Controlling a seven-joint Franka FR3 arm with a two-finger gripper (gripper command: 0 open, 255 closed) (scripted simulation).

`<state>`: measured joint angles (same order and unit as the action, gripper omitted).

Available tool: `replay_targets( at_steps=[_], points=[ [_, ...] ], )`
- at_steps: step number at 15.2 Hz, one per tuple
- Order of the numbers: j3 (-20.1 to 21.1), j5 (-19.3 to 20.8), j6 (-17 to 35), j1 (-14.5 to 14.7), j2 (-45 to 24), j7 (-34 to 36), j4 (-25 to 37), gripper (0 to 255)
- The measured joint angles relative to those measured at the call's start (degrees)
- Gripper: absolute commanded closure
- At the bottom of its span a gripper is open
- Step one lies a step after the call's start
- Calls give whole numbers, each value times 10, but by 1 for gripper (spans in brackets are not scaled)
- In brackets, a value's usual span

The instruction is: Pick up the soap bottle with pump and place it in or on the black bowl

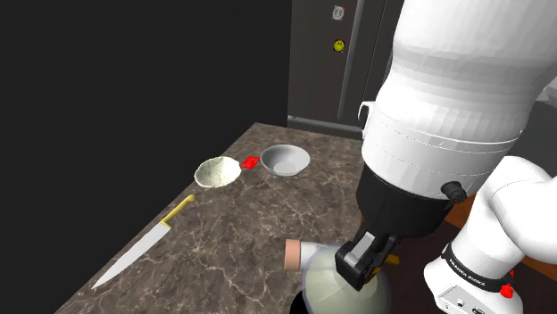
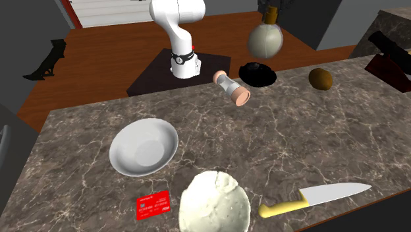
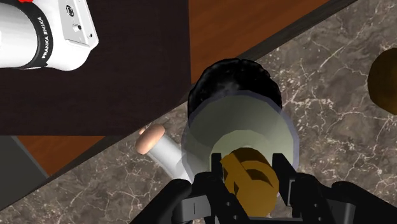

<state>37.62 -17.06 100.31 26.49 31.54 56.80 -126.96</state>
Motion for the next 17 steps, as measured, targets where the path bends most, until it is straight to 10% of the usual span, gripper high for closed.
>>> replay_targets(
  at_steps=[17],
  points=[
    [39, -16, 125, 2, -22, 2, -103, 255]
  ],
)
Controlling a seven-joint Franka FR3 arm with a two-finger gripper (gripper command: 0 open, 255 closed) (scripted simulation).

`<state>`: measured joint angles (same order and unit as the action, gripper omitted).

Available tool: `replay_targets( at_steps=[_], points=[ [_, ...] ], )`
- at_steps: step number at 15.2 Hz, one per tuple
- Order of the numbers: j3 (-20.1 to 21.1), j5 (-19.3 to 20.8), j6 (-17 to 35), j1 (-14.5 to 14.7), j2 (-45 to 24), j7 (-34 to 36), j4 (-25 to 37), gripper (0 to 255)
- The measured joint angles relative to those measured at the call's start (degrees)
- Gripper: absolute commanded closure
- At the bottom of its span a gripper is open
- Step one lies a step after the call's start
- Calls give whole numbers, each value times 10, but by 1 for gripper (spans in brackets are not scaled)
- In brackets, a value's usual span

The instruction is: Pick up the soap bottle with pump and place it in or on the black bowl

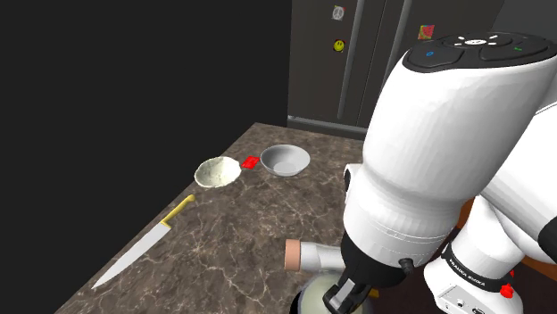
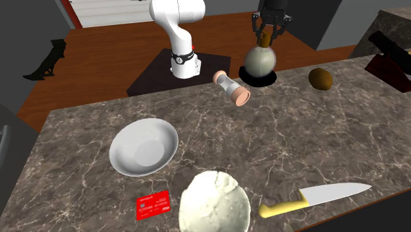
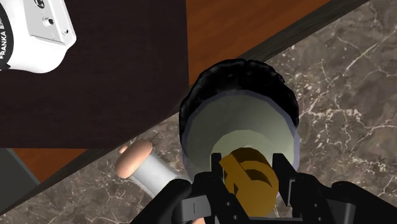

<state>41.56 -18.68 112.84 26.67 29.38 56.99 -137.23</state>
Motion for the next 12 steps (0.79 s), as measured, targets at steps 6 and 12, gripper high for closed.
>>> replay_targets(
  at_steps=[6, 12],
  points=[
    [1, 0, 2, 0, 0, 0, -2, 0],
    [-4, 1, -8, 0, 3, -2, 5, 0]
  ],
)
